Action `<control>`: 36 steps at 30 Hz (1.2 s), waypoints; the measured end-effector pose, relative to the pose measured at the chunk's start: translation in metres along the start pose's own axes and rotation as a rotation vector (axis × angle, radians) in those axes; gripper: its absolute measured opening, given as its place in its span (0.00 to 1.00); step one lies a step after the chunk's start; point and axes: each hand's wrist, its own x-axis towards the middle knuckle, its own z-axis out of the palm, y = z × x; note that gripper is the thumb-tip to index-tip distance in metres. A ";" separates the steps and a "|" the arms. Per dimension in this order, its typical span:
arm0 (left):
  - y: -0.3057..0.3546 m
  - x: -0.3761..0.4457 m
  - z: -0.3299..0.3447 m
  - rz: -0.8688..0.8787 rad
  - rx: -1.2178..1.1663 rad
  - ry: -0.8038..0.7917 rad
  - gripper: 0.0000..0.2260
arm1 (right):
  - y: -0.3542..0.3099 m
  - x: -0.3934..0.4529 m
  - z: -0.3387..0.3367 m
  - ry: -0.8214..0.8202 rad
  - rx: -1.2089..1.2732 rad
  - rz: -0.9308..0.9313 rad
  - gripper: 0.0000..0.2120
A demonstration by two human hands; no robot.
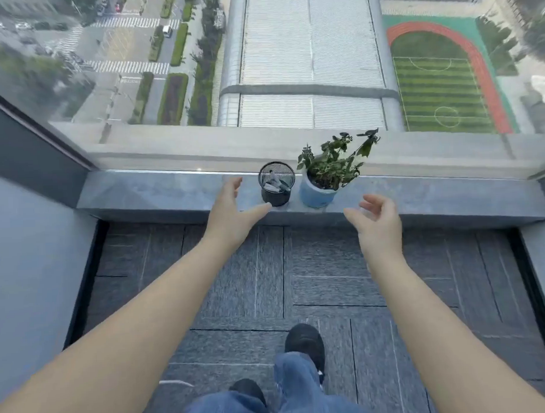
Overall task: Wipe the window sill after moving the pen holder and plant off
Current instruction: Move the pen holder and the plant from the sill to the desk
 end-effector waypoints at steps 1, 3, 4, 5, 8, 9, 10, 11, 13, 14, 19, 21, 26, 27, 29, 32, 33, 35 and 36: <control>-0.014 0.013 0.010 0.024 -0.001 0.007 0.33 | 0.016 0.011 0.009 0.015 -0.014 -0.017 0.22; -0.053 0.052 0.031 0.041 -0.001 0.026 0.37 | 0.056 0.052 0.025 0.042 -0.025 -0.039 0.26; -0.072 0.069 0.041 0.037 -0.003 0.030 0.39 | 0.075 0.070 0.034 0.033 -0.031 -0.033 0.29; -0.086 0.086 0.052 0.044 -0.013 0.040 0.41 | 0.090 0.089 0.042 0.041 -0.035 -0.041 0.32; -0.119 0.133 0.076 0.074 -0.042 0.050 0.45 | 0.124 0.142 0.060 0.033 -0.036 -0.081 0.42; -0.127 0.146 0.081 0.086 -0.052 0.054 0.46 | 0.132 0.156 0.065 0.029 -0.037 -0.100 0.45; -0.134 0.157 0.086 0.092 -0.059 0.060 0.47 | 0.138 0.169 0.069 0.023 -0.042 -0.112 0.47; -0.139 0.167 0.090 0.102 -0.063 0.061 0.48 | 0.143 0.180 0.073 0.016 -0.038 -0.126 0.49; -0.145 0.181 0.096 0.111 -0.069 0.059 0.49 | 0.149 0.195 0.081 -0.002 -0.008 -0.175 0.53; -0.147 0.186 0.098 0.118 -0.086 0.056 0.49 | 0.151 0.201 0.085 -0.005 0.016 -0.215 0.54; -0.148 0.202 0.105 0.172 -0.139 0.078 0.51 | 0.158 0.221 0.095 0.025 0.060 -0.373 0.52; -0.147 0.207 0.107 0.209 -0.145 0.078 0.53 | 0.161 0.226 0.096 0.036 0.070 -0.389 0.49; -0.151 0.213 0.115 0.216 -0.144 0.108 0.52 | 0.165 0.234 0.097 0.068 0.065 -0.430 0.40; -0.151 0.214 0.115 0.219 -0.137 0.120 0.51 | 0.165 0.234 0.097 0.078 0.068 -0.434 0.40; -0.150 0.214 0.116 0.225 -0.116 0.144 0.49 | 0.166 0.234 0.098 0.101 0.077 -0.443 0.39; -0.150 0.213 0.117 0.249 -0.089 0.169 0.47 | 0.167 0.233 0.101 0.126 0.093 -0.461 0.41; -0.151 0.211 0.117 0.246 -0.095 0.177 0.46 | 0.167 0.233 0.102 0.132 0.095 -0.466 0.42; -0.153 0.207 0.116 0.244 -0.103 0.190 0.46 | 0.167 0.230 0.103 0.129 0.100 -0.479 0.44; -0.154 0.204 0.115 0.241 -0.105 0.193 0.46 | 0.167 0.227 0.103 0.122 0.106 -0.483 0.44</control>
